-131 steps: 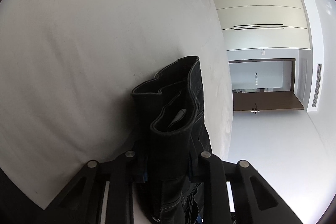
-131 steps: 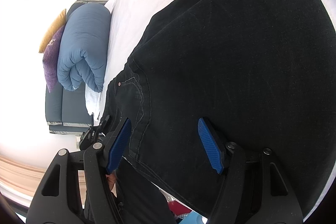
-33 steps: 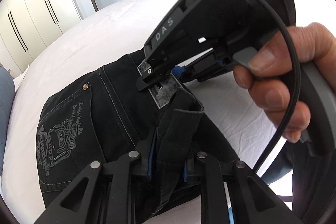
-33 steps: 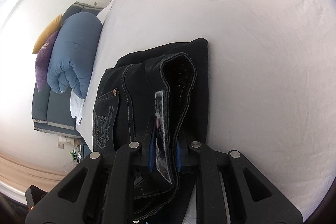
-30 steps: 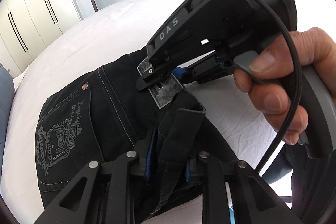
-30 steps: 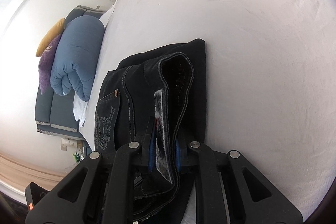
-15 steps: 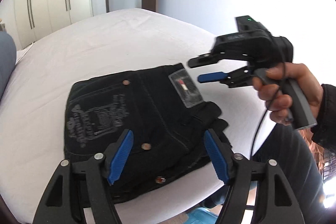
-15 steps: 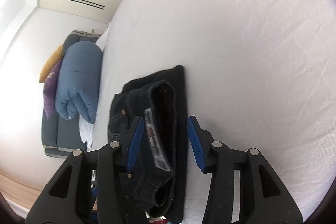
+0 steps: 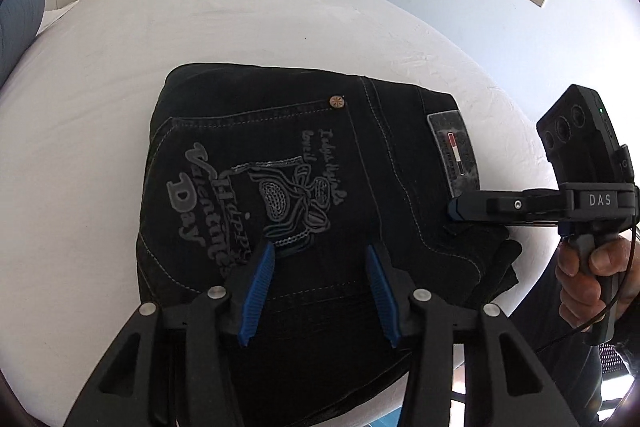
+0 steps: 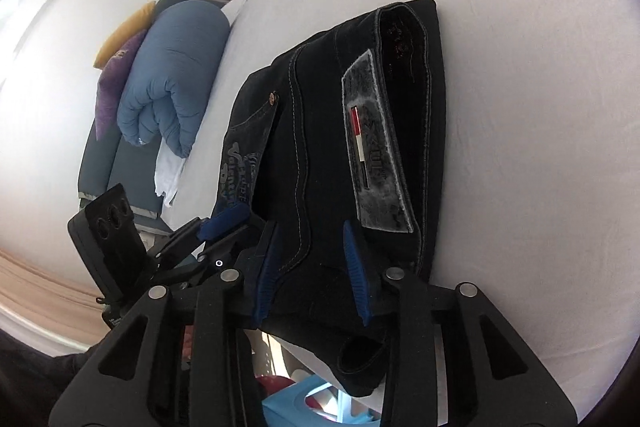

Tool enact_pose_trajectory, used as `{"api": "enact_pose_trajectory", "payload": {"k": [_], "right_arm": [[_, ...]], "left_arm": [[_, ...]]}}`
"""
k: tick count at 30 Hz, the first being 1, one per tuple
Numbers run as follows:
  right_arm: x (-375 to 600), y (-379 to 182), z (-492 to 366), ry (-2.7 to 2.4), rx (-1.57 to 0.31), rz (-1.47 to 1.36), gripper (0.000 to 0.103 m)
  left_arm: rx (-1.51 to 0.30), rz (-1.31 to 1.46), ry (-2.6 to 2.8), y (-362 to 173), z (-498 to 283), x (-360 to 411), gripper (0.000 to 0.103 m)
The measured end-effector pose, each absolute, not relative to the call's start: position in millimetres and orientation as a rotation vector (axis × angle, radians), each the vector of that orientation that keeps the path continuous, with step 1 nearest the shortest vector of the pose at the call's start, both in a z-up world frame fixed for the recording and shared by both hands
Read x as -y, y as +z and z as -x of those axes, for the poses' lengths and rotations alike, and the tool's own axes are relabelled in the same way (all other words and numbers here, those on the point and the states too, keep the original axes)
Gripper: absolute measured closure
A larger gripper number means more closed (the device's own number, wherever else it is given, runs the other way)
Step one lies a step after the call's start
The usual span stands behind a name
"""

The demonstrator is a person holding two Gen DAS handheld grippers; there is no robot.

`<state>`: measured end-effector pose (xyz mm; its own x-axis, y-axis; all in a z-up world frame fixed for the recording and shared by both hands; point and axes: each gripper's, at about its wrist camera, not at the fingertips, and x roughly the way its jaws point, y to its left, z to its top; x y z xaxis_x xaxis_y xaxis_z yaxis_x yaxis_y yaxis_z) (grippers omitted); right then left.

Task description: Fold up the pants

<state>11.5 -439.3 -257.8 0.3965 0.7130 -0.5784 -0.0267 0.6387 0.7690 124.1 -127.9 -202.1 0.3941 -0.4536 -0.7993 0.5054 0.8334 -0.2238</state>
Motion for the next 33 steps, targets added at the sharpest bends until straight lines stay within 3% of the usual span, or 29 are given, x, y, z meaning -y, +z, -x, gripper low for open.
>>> {"api": "enact_pose_trajectory", "payload": {"k": [4, 8, 12, 14, 15, 20, 24, 25, 28, 30, 33], "right_arm": [[442, -252, -4, 0.538, -1.044, -0.735, 0.071], [454, -235, 8, 0.553, -1.024, -0.770, 0.069], [448, -221, 15, 0.624, -0.997, -0.767, 0.069], [441, -229, 11, 0.588, -1.054, -0.710, 0.069], [440, -238, 10, 0.555, -1.091, -0.699, 0.071], [449, -247, 20, 0.555, -1.071, -0.774, 0.073], [460, -233, 27, 0.572, -1.037, -0.807, 0.070], [465, -228, 28, 0.559, -1.022, -0.819, 0.062], [492, -210, 32, 0.487, -0.935, -0.846, 0.046], [506, -210, 27, 0.432, -0.947, -0.851, 0.044], [513, -226, 12, 0.350, -1.063, -0.832, 0.044]], "left_arm": [[-0.990, -0.050, -0.624, -190, -127, 125, 0.054], [-0.941, -0.047, -0.615, -171, -145, 116, 0.043], [-0.948, -0.025, -0.645, -165, -187, 125, 0.043], [-1.036, -0.006, -0.681, -180, -206, 133, 0.043], [-1.072, -0.032, -0.670, -193, -213, 138, 0.048], [-1.063, -0.043, -0.657, -207, -206, 134, 0.050], [-1.022, -0.044, -0.628, -199, -181, 118, 0.050], [-1.002, -0.033, -0.620, -192, -173, 112, 0.049], [-0.929, 0.011, -0.561, -171, -161, 88, 0.028], [-0.885, 0.038, -0.504, -162, -159, 66, 0.010], [-0.939, 0.071, -0.449, -168, -179, 40, 0.008]]}}
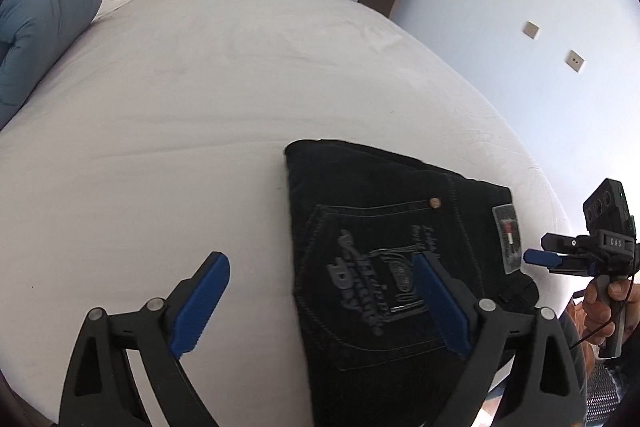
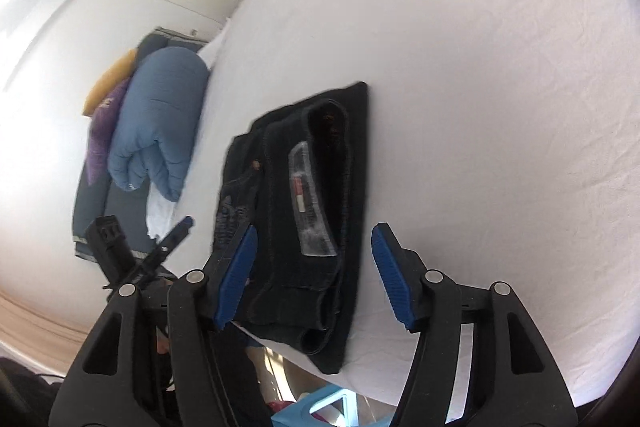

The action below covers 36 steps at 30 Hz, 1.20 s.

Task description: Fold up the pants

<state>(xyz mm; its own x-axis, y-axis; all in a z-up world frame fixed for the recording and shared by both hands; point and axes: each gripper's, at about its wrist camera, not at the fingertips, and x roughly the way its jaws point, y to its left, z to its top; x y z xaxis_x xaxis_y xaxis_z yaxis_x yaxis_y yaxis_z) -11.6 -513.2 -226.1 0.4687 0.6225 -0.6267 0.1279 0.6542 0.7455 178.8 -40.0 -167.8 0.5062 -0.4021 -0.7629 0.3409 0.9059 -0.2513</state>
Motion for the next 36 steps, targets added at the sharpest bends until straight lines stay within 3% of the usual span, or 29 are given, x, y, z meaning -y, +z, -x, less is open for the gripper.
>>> {"api": "enact_pose_trajectory", "payload": {"k": [6, 8, 10, 11, 13, 19, 21, 23, 36], "right_arm": [[507, -250, -8, 0.320, -1.169, -0.867, 0.044], [510, -254, -14, 0.322, -1.183, -0.892, 0.044], [511, -255, -20, 0.327, -1.194, -0.895, 0.046], [508, -256, -27, 0.332, -1.195, -0.895, 0.049], [503, -260, -40, 0.332, -1.217, -0.881, 0.068], [475, -257, -63, 0.303, -1.225, -0.758, 0.082], [467, -248, -65, 0.298, -1.206, -0.704, 0.086], [454, -236, -68, 0.294, -1.184, -0.623, 0.087], [475, -141, -122, 0.347, -1.003, -0.486, 0.089]], "left_arm": [[-1.141, 0.149, -0.516, -207, -211, 40, 0.011], [-1.186, 0.155, -0.542, -215, -214, 47, 0.020], [-1.203, 0.125, -0.549, -218, -215, 57, 0.022], [-1.206, 0.114, -0.553, -219, -214, 62, 0.022], [-1.225, 0.093, -0.564, -222, -213, 71, 0.022], [-1.244, 0.066, -0.572, -224, -208, 95, 0.056], [-1.235, 0.074, -0.567, -221, -204, 99, 0.072], [-1.220, 0.088, -0.557, -213, -202, 101, 0.080], [-1.030, 0.139, -0.566, -143, -237, 128, 0.083]]}}
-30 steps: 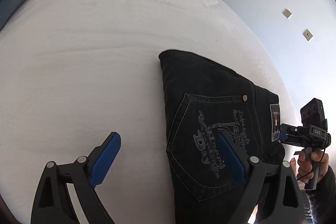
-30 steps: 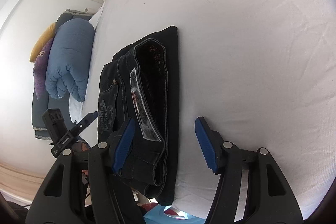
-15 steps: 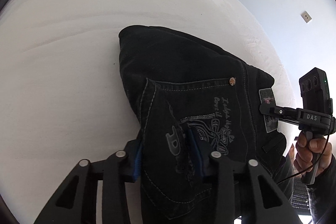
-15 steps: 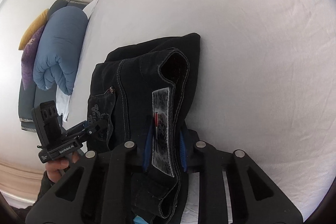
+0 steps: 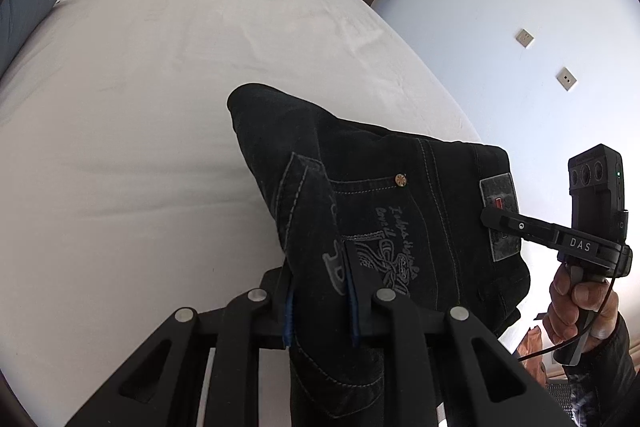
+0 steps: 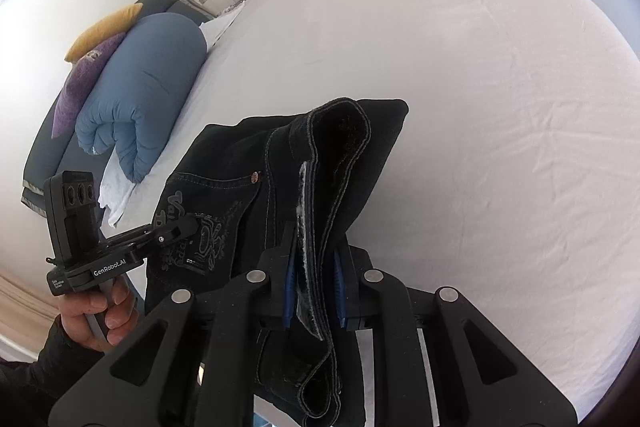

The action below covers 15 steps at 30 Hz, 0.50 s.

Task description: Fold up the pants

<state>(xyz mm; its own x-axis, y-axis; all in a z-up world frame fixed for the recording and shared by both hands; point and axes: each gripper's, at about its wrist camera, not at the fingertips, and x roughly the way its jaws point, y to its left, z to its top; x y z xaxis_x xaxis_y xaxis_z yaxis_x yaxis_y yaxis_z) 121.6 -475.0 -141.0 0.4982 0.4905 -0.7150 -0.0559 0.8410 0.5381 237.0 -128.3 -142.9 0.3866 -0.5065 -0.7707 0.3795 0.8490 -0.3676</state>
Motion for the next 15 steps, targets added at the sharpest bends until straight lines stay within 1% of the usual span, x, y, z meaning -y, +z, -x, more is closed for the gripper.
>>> {"api": "enact_pose_trajectory", "payload": {"k": [2, 4, 8, 10, 11, 13, 14, 15], "right_arm": [[487, -140, -139, 0.346, -1.006, -0.499, 0.089], [500, -146, -157, 0.336, -1.019, -0.519, 0.089], [516, -183, -194, 0.312, -1.082, -0.536, 0.088], [520, -206, -204, 0.285, -1.132, -0.550, 0.082], [525, -217, -206, 0.268, -1.144, -0.563, 0.080], [533, -229, -204, 0.259, -1.139, -0.621, 0.067], [540, -234, -202, 0.269, -1.126, -0.670, 0.063], [545, -236, -200, 0.282, -1.109, -0.700, 0.059]], "left_arm": [[-1.029, 0.123, -0.568, -148, -251, 140, 0.083], [-1.046, 0.109, -0.561, -153, -271, 134, 0.082], [-1.118, 0.098, -0.538, -187, -295, 139, 0.082], [-1.143, 0.103, -0.514, -205, -299, 145, 0.076], [-1.146, 0.108, -0.504, -211, -298, 145, 0.069], [-1.140, 0.110, -0.484, -217, -296, 142, 0.058], [-1.133, 0.110, -0.471, -219, -296, 137, 0.050], [-1.129, 0.112, -0.464, -220, -297, 128, 0.044]]}}
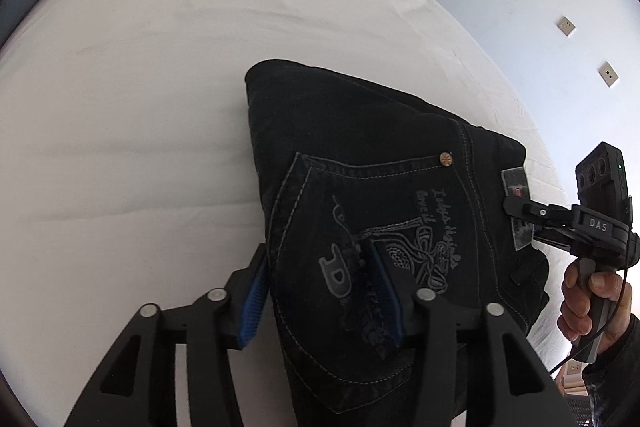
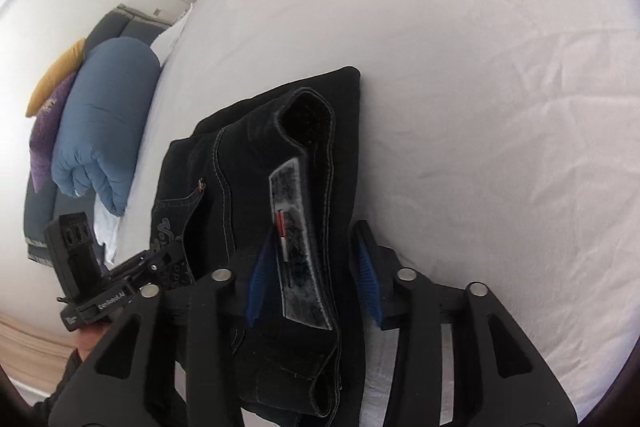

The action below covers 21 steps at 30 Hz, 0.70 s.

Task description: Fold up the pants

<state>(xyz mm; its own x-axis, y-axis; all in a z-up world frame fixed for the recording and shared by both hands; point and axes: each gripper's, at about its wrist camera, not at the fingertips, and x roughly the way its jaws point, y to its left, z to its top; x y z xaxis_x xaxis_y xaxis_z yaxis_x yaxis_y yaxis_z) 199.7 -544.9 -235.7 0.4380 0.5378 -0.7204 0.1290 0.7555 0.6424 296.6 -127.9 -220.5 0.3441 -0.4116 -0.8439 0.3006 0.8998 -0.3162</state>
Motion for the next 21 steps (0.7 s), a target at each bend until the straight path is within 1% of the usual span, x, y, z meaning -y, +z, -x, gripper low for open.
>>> {"api": "enact_pose_trajectory", "payload": {"k": [4, 5, 6, 7, 8, 9, 10, 12, 16, 18, 19, 20, 21], "right_arm": [[557, -226, -188, 0.244, -1.066, -0.693, 0.046], [561, -221, -184, 0.223, -1.052, -0.691, 0.044], [565, -216, -179, 0.198, -1.039, -0.690, 0.041], [563, -214, -165, 0.180, -1.025, -0.687, 0.041], [565, -207, -156, 0.152, -1.007, -0.678, 0.040], [564, -199, -146, 0.129, -0.992, -0.659, 0.040], [561, -191, -135, 0.107, -0.979, -0.637, 0.040], [551, -172, -113, 0.049, -0.939, -0.558, 0.040], [519, -122, -55, -0.051, -0.780, -0.372, 0.040], [503, -88, -25, -0.106, -0.646, -0.299, 0.038], [494, -71, -9, -0.132, -0.579, -0.268, 0.030], [490, -55, 7, -0.163, -0.513, -0.239, 0.025], [486, -40, 21, -0.190, -0.444, -0.215, 0.015]], "left_arm": [[-1.091, 0.078, -0.436, -211, -287, 123, 0.039], [-1.067, 0.067, -0.425, -206, -282, 122, 0.036], [-1.036, 0.062, -0.409, -197, -273, 117, 0.027], [-1.008, 0.061, -0.391, -190, -265, 116, 0.022], [-0.977, 0.060, -0.377, -182, -256, 116, 0.012], [-0.929, 0.050, -0.362, -172, -243, 116, 0.008], [-0.880, 0.023, -0.350, -163, -229, 118, 0.006], [-0.760, -0.049, -0.315, -142, -199, 123, 0.000], [-0.553, -0.139, -0.255, -94, -151, 136, 0.000], [-0.426, -0.174, -0.201, -66, -122, 133, 0.000], [-0.353, -0.196, -0.164, -51, -108, 132, 0.000], [-0.287, -0.222, -0.116, -37, -96, 133, 0.000], [-0.240, -0.238, -0.075, -23, -85, 130, 0.000]]}}
